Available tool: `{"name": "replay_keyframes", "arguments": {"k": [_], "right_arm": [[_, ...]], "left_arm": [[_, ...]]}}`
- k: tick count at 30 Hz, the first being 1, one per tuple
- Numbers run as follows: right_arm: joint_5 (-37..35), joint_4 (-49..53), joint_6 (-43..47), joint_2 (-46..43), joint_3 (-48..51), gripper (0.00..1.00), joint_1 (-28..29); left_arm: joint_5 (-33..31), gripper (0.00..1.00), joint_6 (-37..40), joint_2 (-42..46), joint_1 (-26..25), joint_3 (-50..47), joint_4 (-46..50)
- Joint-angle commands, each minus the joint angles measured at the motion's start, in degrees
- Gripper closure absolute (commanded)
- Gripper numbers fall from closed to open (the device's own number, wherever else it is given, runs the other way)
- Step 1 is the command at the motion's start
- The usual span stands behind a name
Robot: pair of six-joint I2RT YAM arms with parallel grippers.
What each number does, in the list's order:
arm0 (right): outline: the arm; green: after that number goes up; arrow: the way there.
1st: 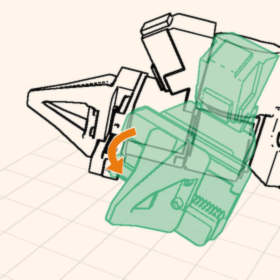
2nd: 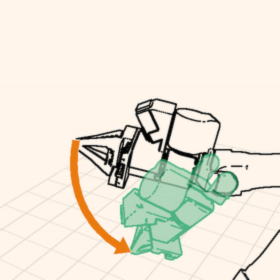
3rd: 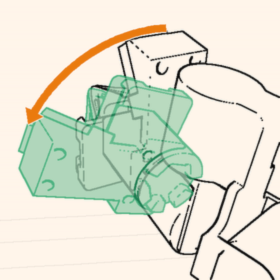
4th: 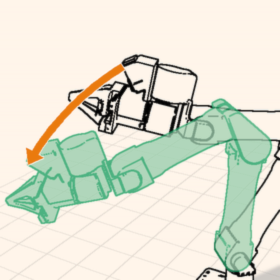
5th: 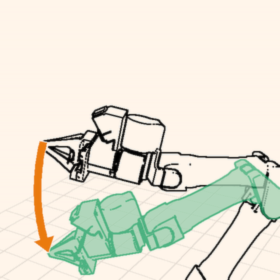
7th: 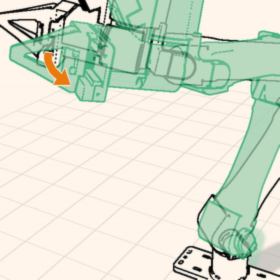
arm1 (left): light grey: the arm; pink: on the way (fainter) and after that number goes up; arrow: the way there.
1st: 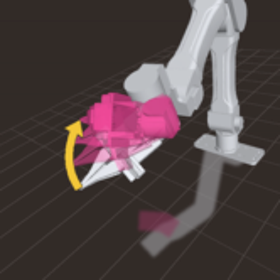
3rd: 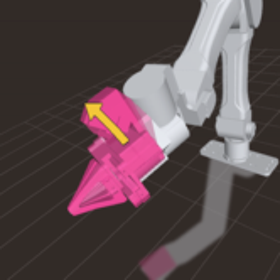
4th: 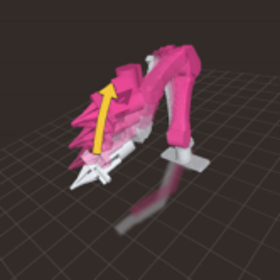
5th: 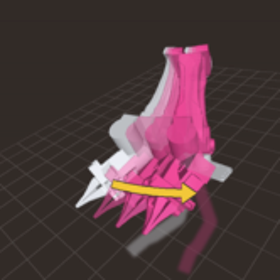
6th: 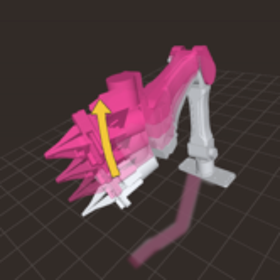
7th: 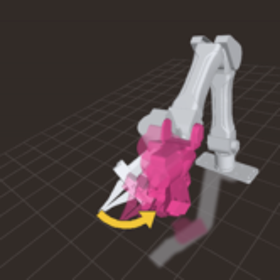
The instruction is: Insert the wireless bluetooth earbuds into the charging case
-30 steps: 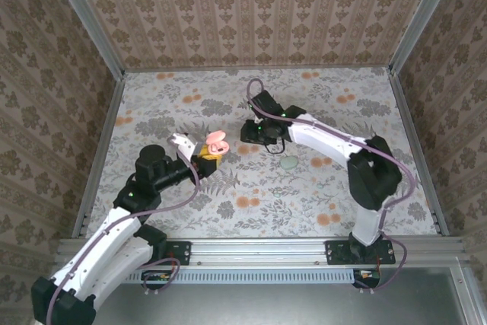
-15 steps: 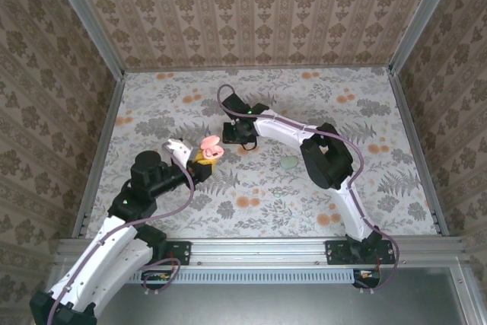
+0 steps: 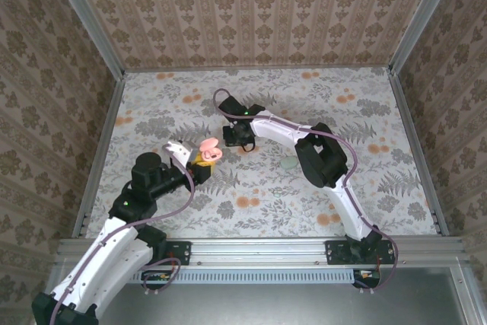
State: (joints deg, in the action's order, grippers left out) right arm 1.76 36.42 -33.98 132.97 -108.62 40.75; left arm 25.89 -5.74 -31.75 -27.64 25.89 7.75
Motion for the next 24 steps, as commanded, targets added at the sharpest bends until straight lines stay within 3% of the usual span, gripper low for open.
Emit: {"name": "replay_keyframes", "arguments": {"k": [1,24], "right_arm": [[-1.58,1.37,1.83,0.59,-0.16,0.79,-0.48],[-0.77,-0.92,4.01,-1.45,2.64,0.73,-5.82]], "left_arm": [[1.09,1.00,0.46,0.90,0.55,-0.66,-0.76],[1.70,1.00,-0.24,-0.59,0.92,-0.93,-2.52]]}}
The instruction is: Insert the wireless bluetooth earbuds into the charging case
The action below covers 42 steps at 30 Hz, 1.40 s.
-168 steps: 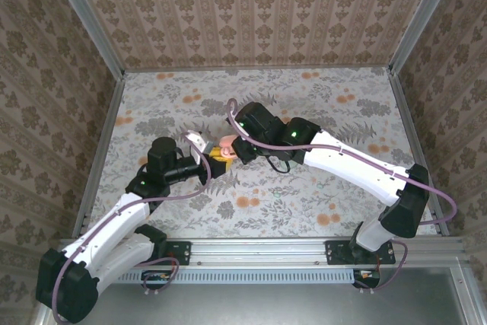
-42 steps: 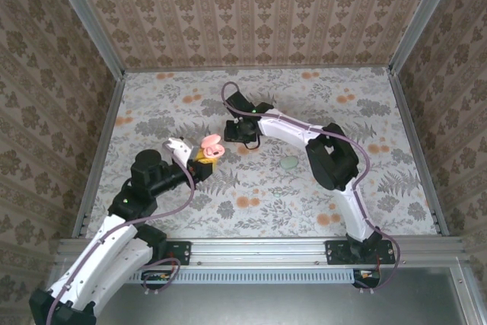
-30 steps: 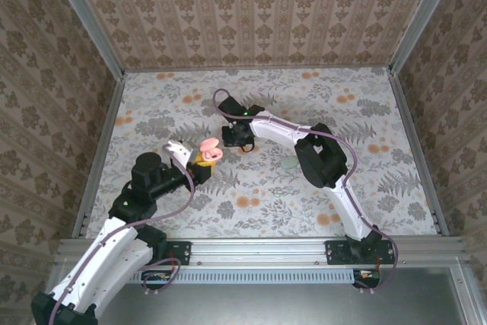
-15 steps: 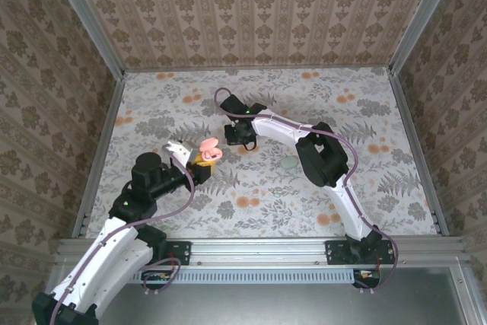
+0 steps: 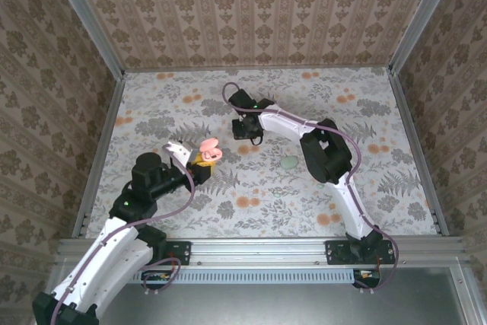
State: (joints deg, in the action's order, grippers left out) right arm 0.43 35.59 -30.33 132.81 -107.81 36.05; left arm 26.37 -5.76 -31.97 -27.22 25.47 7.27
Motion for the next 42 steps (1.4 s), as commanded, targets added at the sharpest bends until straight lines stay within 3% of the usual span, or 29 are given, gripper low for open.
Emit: {"name": "replay_keyframes", "arguments": {"k": [1,12,30,37,42], "right_arm": [[0.98,-0.45,0.07,-1.39,2.21,0.72,-1.62],[10.82,-11.55,-8.19,-6.07,11.25,0.72,-7.73],[20.80,-27.05,-24.76,-7.53,23.42,0.72,-17.36],[19.10,-25.08,-21.54,-9.31,23.56,0.72,-17.53],[13.15,-16.54,-10.24,-11.65,19.39,0.72,-16.15]], "left_arm": [[1.30,1.00,-0.25,-0.67,0.53,-0.44,-2.22],[2.17,1.00,-0.22,-3.71,0.67,0.01,-4.22],[3.14,1.00,-0.19,-6.44,0.77,0.76,-5.78],[3.40,1.00,-0.36,-7.10,0.77,0.85,-6.36],[3.56,1.00,-0.35,-7.46,0.77,1.02,-6.38]]}}
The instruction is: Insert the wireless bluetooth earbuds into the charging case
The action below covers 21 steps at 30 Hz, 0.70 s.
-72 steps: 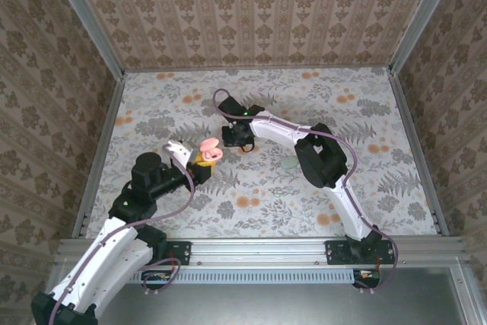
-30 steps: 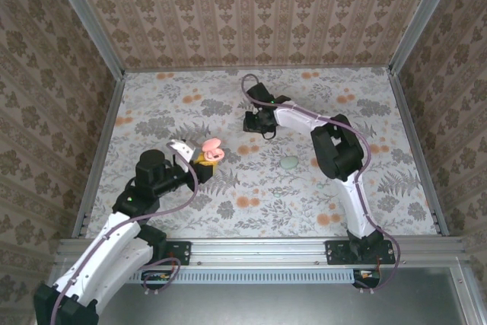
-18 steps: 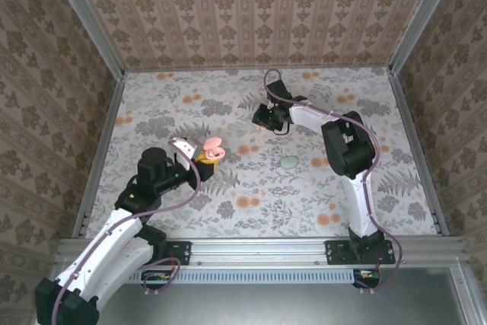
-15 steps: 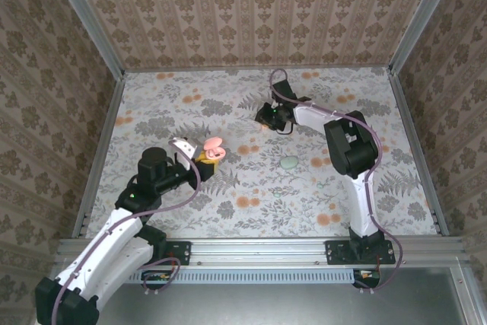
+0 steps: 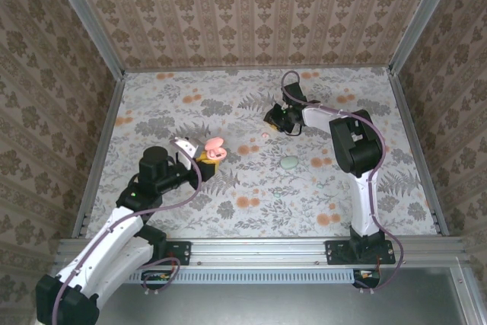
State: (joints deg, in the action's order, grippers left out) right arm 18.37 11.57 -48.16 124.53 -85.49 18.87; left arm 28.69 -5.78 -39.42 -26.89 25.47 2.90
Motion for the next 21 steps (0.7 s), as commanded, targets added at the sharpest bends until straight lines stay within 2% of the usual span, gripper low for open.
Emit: {"name": "replay_keyframes", "arguments": {"k": [1,8,16,21], "right_arm": [[-6.04,9.57,9.44,-3.69,-3.92,0.72,1.24],[-10.64,17.26,15.79,-6.10,-5.61,0.72,3.84],[-13.19,22.86,5.72,-5.71,-6.31,0.73,8.13],[-15.23,27.41,6.59,-2.25,-11.15,0.70,10.26]], "left_arm": [[1.23,1.00,-0.35,0.04,0.44,0.97,-1.95],[1.04,1.00,-0.28,-0.07,0.44,0.73,-2.15],[1.85,1.00,-0.53,-1.94,0.46,1.03,-3.59],[2.15,1.00,0.01,-1.80,0.47,1.24,-2.91]]}}
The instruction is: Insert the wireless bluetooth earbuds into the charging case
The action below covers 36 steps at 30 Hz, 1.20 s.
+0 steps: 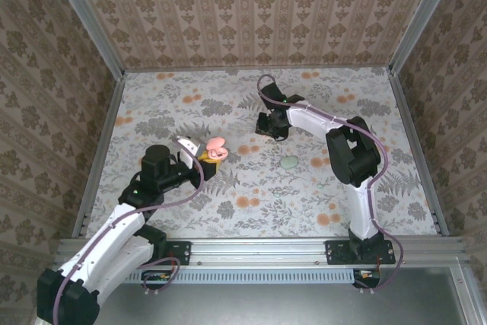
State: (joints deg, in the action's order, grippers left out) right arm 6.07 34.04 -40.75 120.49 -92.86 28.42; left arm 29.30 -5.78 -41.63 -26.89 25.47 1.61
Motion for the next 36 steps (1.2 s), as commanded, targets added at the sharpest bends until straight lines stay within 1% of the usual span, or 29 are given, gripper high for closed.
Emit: {"name": "replay_keyframes", "arguments": {"k": [1,6,9,15,22,25,28,32,36], "right_arm": [[-3.11,5.65,-0.37,2.45,-4.66,0.70,0.75],[-4.51,6.02,3.53,2.59,-7.02,0.72,0.52],[-1.33,4.19,6.43,3.26,-8.06,0.73,-0.78],[5.00,6.18,11.37,9.00,-14.25,0.74,-3.82],[7.84,6.58,13.62,13.42,-15.71,0.77,-5.83],[8.30,6.63,13.69,13.51,-14.00,0.79,-6.05],[9.08,4.92,13.04,11.84,-10.21,0.81,-6.10],[10.51,2.07,10.82,8.73,-4.38,0.82,-6.07],[10.37,0.21,7.09,6.08,0.98,0.83,-6.10]], "left_arm": [[1.54,1.00,0.14,0.49,0.44,1.20,-1.48],[1.31,1.00,0.32,1.87,0.45,0.86,-0.21],[0.94,1.00,0.17,2.75,0.45,0.39,-0.20],[0.94,1.00,0.11,2.95,0.53,0.37,-0.04],[0.75,1.00,0.04,2.95,0.44,0.45,-0.29],[0.78,1.00,0.16,2.87,0.44,0.54,-0.29],[0.85,1.00,0.09,2.69,0.47,0.62,-0.27],[0.98,1.00,0.15,2.52,0.47,0.63,-0.61],[1.18,1.00,-0.07,2.34,0.44,0.61,-0.99]]}}
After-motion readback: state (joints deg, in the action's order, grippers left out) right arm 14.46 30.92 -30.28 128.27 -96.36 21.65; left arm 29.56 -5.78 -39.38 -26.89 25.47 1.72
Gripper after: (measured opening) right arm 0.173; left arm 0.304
